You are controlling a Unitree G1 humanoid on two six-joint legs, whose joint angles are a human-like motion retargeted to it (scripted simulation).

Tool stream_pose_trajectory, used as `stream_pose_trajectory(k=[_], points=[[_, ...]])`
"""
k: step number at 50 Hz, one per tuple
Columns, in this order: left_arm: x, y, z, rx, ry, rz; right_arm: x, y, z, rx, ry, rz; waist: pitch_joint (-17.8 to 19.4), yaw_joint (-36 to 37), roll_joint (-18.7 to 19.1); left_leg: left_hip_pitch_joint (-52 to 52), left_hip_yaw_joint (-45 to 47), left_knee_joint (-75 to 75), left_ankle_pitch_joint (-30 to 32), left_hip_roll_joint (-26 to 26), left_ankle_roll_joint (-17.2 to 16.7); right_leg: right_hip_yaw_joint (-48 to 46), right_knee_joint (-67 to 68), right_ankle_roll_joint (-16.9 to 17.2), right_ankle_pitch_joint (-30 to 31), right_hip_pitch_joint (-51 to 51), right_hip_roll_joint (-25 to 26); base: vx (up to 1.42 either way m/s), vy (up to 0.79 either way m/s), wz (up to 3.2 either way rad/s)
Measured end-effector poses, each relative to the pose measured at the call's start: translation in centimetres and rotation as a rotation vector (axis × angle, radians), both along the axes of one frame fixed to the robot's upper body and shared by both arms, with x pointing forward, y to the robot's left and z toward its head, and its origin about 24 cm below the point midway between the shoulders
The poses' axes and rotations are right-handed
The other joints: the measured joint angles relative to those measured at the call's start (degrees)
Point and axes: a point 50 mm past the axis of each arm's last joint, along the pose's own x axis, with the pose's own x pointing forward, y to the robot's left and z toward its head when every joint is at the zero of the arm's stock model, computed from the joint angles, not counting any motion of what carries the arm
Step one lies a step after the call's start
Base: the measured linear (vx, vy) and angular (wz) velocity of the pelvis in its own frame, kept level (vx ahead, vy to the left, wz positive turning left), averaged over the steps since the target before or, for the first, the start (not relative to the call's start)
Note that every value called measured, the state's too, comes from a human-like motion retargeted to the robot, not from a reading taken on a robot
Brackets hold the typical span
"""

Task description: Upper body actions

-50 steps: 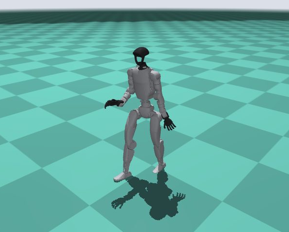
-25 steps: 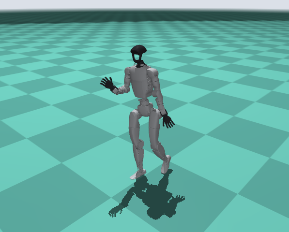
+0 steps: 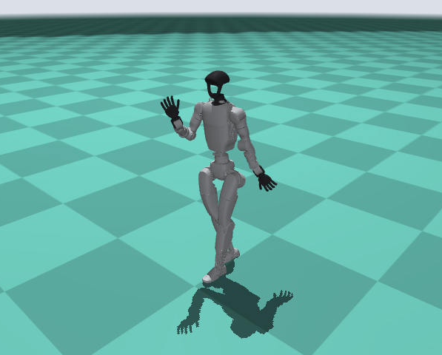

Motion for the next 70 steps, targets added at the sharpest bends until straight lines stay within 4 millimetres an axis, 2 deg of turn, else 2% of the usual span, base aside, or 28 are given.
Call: stream_pose_trajectory(k=[2, 5, 8, 12, 15, 17, 20, 23, 27, 30, 33, 35, 40, 48, 53, 58, 64, 65, 70], points=[[0.2, 0.2, 0.0, 0.006, -0.004, 0.016, -0.3, -0.1, 0.1, -0.001, -0.018, -0.012, -1.11, -0.16, -0.66, 0.10, -0.95, 0.19, -0.02, -0.56, 1.50, -0.49, 2.64, 0.68, 0.25, -0.67, -0.88, 0.54, 0.07, -0.07], [0.7, 0.4, 0.0, 0.010, -0.007, 0.028, -0.6, -0.4, -0.2, 0.007, -0.029, -0.035, -2.32, -0.36, -1.18, 1.01, -1.93, 0.61, -1.59, -1.34, 2.74, -1.88, 6.19, 2.77, 4.05, -1.13, -2.19, 0.46, 0.08, 0.07], [2.3, 0.3, -0.4, 0.009, -0.050, 0.028, -0.7, -0.8, -0.6, 0.026, -0.011, -0.050, -3.28, 0.44, -0.71, 3.11, -0.90, 0.35, -3.56, -0.37, 3.58, -3.23, 12.43, 5.37, 13.23, -2.78, -3.27, 0.49, 0.12, -0.03], [5.2, -0.2, -1.2, -0.013, -0.158, 0.026, -0.7, -1.1, -0.4, 0.031, -0.006, -0.044, -4.16, 0.73, 0.92, 4.72, -2.73, 0.97, -6.37, 0.82, 4.93, -6.70, 26.50, 6.11, 23.40, -8.51, -4.96, 0.48, 0.14, -0.12], [8.4, 0.0, -1.5, -0.037, -0.226, -0.019, -0.8, -1.1, -0.2, 0.040, -0.031, -0.058, -3.85, 0.83, 1.51, 6.17, -2.32, 1.52, -7.91, 1.42, 5.42, -10.49, 35.91, 6.13, 26.09, -12.25, -7.35, 0.31, 0.08, -0.02], [10.6, 0.0, -1.6, -0.050, -0.264, -0.063, -0.8, -1.2, -0.2, 0.040, -0.038, -0.076, -3.59, 1.66, 1.48, 7.42, -1.55, 1.54, -8.53, 1.80, 5.36, -12.53, 38.86, 6.08, 19.06, -13.93, -9.19, 0.29, 0.04, -0.03], [13.3, -0.4, -1.7, -0.067, -0.346, -0.100, -0.9, -1.3, -0.1, 0.023, -0.042, -0.086, -3.14, 1.68, 1.83, 9.41, -1.43, 1.35, -9.14, 2.19, 5.20, -10.98, 36.88, 5.21, 13.30, -16.38, -8.91, 0.28, 0.04, 0.15], [15.0, -1.1, -1.8, -0.097, -0.432, -0.094, -0.8, -1.2, 0.2, 0.008, -0.050, -0.078, -3.04, -0.19, 2.05, 10.81, -1.95, 1.39, -9.95, 1.77, 5.09, -11.24, 29.28, 6.34, 10.06, -17.56, -10.54, 0.26, 0.04, 0.29], [16.4, -1.3, -1.7, -0.128, -0.495, -0.098, -0.7, -0.9, 0.8, 0.016, -0.080, -0.067, -2.49, -2.92, 0.88, 12.98, -2.52, 1.10, -10.78, -0.14, 5.01, -10.71, 15.96, 8.20, 9.47, -18.27, -13.31, 0.25, -0.02, 0.27], [16.3, -1.0, -1.7, -0.127, -0.483, -0.126, -0.7, -0.9, 1.2, 0.022, -0.099, -0.065, -1.88, -4.03, -0.17, 15.10, -2.71, 0.66, -11.36, -1.37, 4.82, -6.93, 7.94, 9.30, 9.89, -19.42, -13.44, 0.21, -0.05, 0.16], [15.4, -0.8, -1.7, -0.124, -0.439, -0.133, -0.7, -0.7, 1.6, 0.017, -0.119, -0.058, -1.16, -5.34, -0.11, 16.66, -2.93, 0.61, -11.84, -1.38, 4.47, -2.41, 4.26, 8.89, 13.09, -20.85, -12.55, 0.22, -0.06, 0.12], [14.6, -0.8, -1.8, -0.127, -0.405, -0.127, -0.6, -0.6, 1.9, 0.015, -0.132, -0.052, -0.76, -5.75, 0.13, 17.32, -2.64, 0.68, -12.18, -1.21, 4.28, -2.95, 3.37, 9.01, 14.74, -21.17, -12.82, 0.27, -0.10, -0.08], [11.5, -0.9, -1.9, -0.154, -0.305, -0.109, -0.7, -0.3, 2.8, 0.030, -0.179, -0.029, -1.07, -7.16, 1.00, 18.23, -2.09, 0.98, -13.29, -0.11, 2.95, -8.36, 2.58, 5.39, 18.19, -20.26, -12.71, 0.20, -0.09, -0.01], [5.7, -1.5, -1.7, -0.140, -0.167, -0.028, -0.9, -0.5, 3.2, 0.051, -0.218, -0.035, -2.33, -4.89, 1.80, 18.74, -0.65, 2.69, -14.95, 2.01, 0.10, -6.51, 0.15, 4.99, 15.61, -18.32, -10.09, 0.25, -0.16, -0.19], [3.5, -2.0, -1.4, -0.123, -0.127, 0.093, -0.8, -0.2, 3.7, 0.053, -0.237, -0.016, -2.83, -5.32, 2.12, 18.31, -0.20, 5.00, -15.06, 3.55, -2.44, -6.95, -1.86, 4.32, 13.90, -16.56, -8.60, 0.20, -0.17, 0.08], [4.0, -1.9, -1.4, -0.103, -0.149, 0.100, -1.1, -0.2, 4.3, 0.064, -0.282, -0.018, -3.06, -4.61, 1.20, 15.94, -1.18, 10.40, -12.06, 4.20, -6.29, -7.43, -3.11, 3.12, 12.58, -15.15, -8.18, 0.16, -0.20, 0.16], [7.3, -2.0, -2.0, -0.106, -0.284, 0.026, -1.3, -0.1, 5.2, 0.069, -0.330, -0.010, -3.33, -4.68, -0.97, 8.19, -3.92, 23.61, -4.65, 1.79, -11.31, -8.16, -3.00, 2.46, 10.97, -14.95, -10.56, 0.09, -0.17, 0.31], [7.8, -2.1, -2.0, -0.105, -0.306, 0.013, -1.4, -0.1, 5.3, 0.071, -0.337, -0.007, -3.37, -4.90, -1.31, 6.94, -4.29, 25.71, -4.23, 1.37, -11.70, -8.46, -3.03, 2.39, 10.76, -14.87, -10.96, 0.06, -0.12, 0.38], [9.2, -2.2, -2.2, -0.093, -0.366, -0.021, -1.6, 0.3, 5.6, 0.097, -0.367, 0.016, -3.16, -5.10, -1.86, 4.16, -3.18, 26.33, -7.49, 1.56, -9.58, -8.73, -3.21, 2.26, 10.18, -14.32, -10.99, 0.04, -0.08, 0.06]])
